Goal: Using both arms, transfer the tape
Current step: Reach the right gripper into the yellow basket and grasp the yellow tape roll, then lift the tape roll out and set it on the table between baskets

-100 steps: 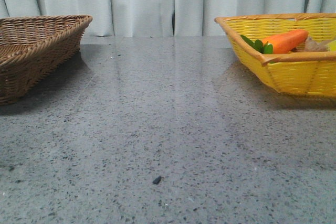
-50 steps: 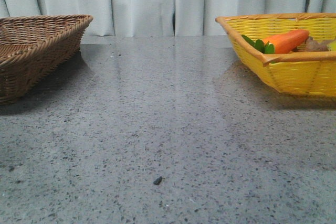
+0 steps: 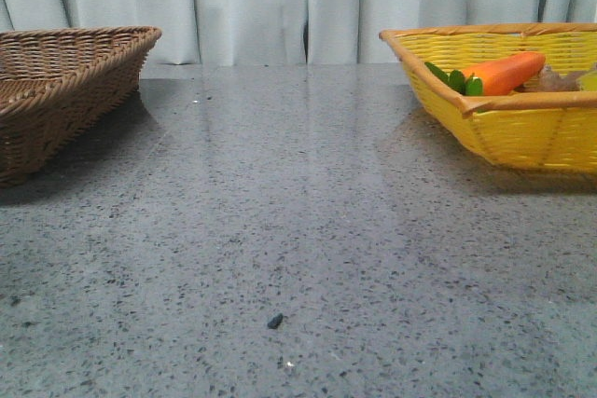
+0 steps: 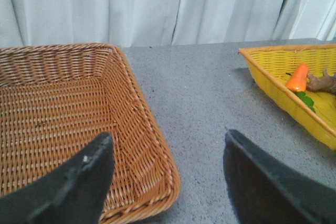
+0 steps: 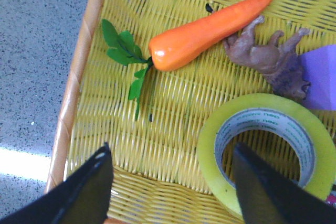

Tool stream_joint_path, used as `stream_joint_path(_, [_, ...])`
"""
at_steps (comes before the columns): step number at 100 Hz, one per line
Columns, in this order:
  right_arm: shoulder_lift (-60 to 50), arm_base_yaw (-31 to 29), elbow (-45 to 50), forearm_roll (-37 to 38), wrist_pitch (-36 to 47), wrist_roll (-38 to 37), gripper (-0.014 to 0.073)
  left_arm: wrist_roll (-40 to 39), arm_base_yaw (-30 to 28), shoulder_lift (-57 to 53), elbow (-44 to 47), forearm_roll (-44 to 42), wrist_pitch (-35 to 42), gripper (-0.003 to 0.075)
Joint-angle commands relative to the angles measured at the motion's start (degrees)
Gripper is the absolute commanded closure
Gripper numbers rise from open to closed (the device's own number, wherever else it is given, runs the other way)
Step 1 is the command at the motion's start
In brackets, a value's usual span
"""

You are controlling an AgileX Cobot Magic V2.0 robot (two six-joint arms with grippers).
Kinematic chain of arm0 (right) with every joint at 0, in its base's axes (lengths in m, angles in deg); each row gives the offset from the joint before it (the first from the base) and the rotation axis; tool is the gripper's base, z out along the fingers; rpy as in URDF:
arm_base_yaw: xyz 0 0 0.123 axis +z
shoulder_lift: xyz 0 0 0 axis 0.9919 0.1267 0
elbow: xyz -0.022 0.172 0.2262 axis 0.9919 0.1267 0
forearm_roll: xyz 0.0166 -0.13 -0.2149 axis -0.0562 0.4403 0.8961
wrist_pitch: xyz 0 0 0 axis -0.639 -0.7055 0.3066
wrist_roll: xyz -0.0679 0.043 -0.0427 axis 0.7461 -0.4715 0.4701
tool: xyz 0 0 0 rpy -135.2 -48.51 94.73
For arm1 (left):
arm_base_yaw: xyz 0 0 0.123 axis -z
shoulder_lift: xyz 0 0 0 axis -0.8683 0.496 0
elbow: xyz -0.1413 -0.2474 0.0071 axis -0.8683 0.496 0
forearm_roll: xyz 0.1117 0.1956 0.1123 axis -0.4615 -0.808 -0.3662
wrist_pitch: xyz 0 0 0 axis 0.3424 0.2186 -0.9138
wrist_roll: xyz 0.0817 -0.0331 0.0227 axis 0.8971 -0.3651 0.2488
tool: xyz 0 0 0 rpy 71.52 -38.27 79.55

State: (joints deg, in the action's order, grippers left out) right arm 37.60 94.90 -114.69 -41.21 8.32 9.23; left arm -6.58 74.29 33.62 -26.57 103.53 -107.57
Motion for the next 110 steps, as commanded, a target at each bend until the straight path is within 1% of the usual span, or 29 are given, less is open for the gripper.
stream_joint_path(1, [-1.16, -0.19, -0.17, 0.96, -3.47, -0.18, 0.0143, 0.04, 1.12, 0.75, -1.99, 0.84, 5.50, 0.0302])
stream_joint_path(18, [-0.78, -0.19, 5.58, 0.96, -3.47, -0.18, 0.0144, 0.04, 3.67, 0.75, -1.99, 0.84, 5.76, 0.0302])
stream_joint_path(31, [0.22, -0.19, 8.69, 1.42, -3.47, -0.18, 0.0144, 0.04, 4.00, 0.75, -1.99, 0.84, 5.76, 0.0302])
stream_joint_path(65, [4.63, -0.25, 9.84, 9.09, -3.47, -0.29, 0.0147, 0.04, 4.70, 0.75, -1.99, 0.84, 5.76, 0.0302])
stream_joint_path(85, [7.34, -1.60, 9.84, 9.36, -3.47, -0.29, 0.0157, 0.04, 4.74, 0.75, -1.99, 0.84, 5.76, 0.0302])
stream_joint_path(90, [7.67, -2.03, 9.84, 9.36, -3.47, -0.29, 0.0192, 0.04, 4.74, 0.75, -1.99, 0.84, 5.76, 0.0302])
stream_joint_path(97, [7.77, -2.05, 9.84, 9.71, -3.47, -0.29, 0.0310, 0.04, 4.74, 0.75, -1.99, 0.84, 5.76, 0.0302])
stream_joint_path(101, [7.77, -2.05, 9.84, 10.00, -3.47, -0.29, 0.0415, 0.04, 4.74, 0.75, -1.99, 0.84, 5.76, 0.0302])
stream_joint_path(102, [7.77, -2.05, 9.84, 10.00, -3.47, -0.29, 0.0454, 0.04, 4.74, 0.75, -1.99, 0.84, 5.89, 0.0302])
stream_joint_path(104, [7.77, -2.05, 9.84, 10.00, -3.47, -0.29, 0.0494, 0.04, 4.74, 0.75, -1.99, 0.84, 5.90, 0.0302])
stream_joint_path(109, [7.77, -2.05, 9.84, 10.13, -3.47, -0.19, 0.0661, 0.04, 4.74, 0.75, -1.99, 0.84, 5.99, 0.0302])
stream_joint_path(110, [7.77, -2.05, 9.84, 10.25, -3.47, -0.19, 0.0669, 0.04, 4.74, 0.75, -1.99, 0.84, 6.03, 0.0302])
